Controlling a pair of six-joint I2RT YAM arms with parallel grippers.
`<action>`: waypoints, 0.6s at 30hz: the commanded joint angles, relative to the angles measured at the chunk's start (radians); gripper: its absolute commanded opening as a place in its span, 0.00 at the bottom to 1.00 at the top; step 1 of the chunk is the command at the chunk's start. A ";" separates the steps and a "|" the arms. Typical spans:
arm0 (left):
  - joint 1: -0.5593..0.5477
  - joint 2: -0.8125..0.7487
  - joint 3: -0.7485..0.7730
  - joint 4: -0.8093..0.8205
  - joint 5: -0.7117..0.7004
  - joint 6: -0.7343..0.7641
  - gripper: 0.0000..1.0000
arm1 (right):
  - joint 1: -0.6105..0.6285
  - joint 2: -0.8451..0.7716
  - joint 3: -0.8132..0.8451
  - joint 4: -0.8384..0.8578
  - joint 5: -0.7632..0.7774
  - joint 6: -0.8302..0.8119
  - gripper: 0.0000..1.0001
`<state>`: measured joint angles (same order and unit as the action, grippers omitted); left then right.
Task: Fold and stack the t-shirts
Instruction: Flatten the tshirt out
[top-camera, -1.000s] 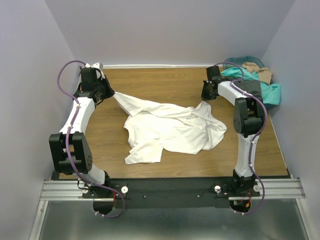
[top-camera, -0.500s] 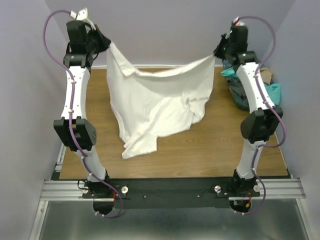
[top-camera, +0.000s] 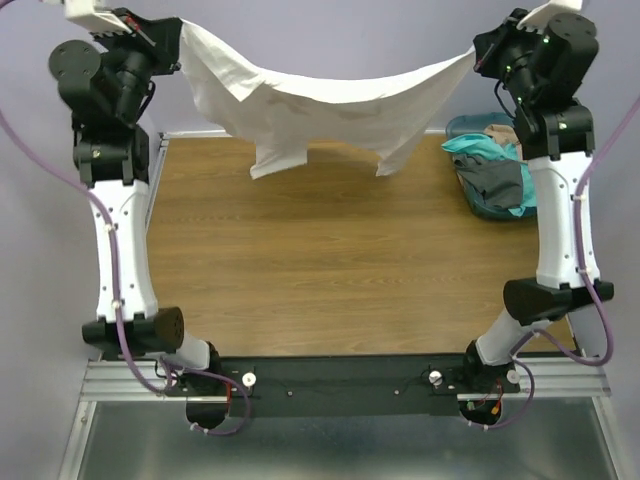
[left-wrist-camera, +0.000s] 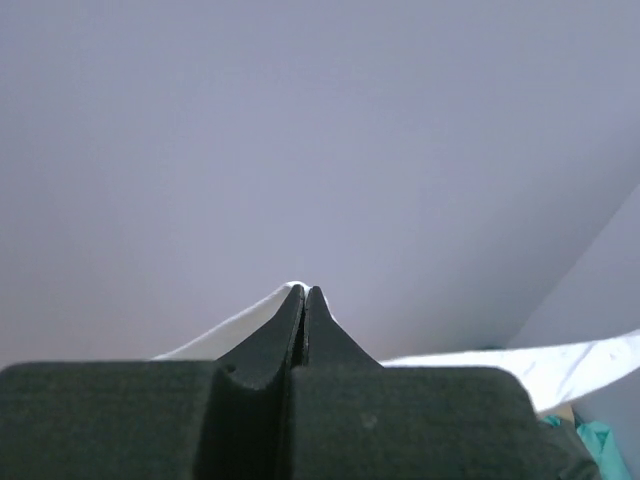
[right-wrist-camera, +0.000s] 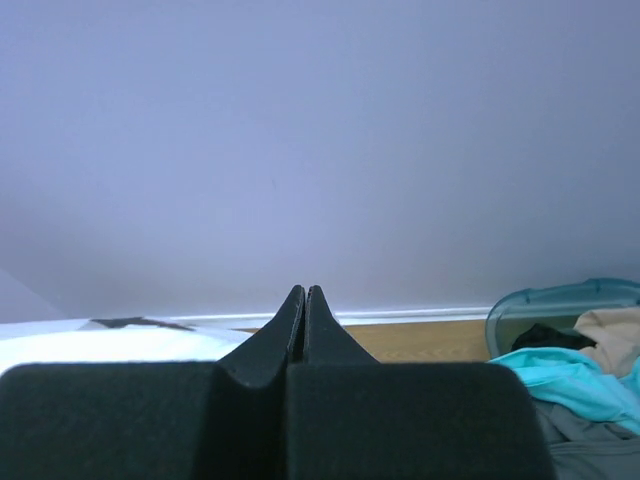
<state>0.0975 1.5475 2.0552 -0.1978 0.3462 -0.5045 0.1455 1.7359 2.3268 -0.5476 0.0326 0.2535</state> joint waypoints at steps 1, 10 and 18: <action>0.010 -0.174 -0.020 0.150 -0.073 0.049 0.00 | 0.000 -0.119 -0.059 0.055 0.001 -0.059 0.01; 0.013 -0.311 0.010 0.172 -0.144 0.126 0.00 | 0.000 -0.292 -0.095 0.104 -0.023 -0.080 0.00; 0.010 -0.216 -0.050 0.235 -0.009 0.057 0.00 | -0.001 -0.256 -0.185 0.146 0.010 -0.031 0.00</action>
<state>0.1036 1.2316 2.0529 0.0174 0.2596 -0.4114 0.1455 1.4319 2.2070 -0.4232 0.0246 0.2035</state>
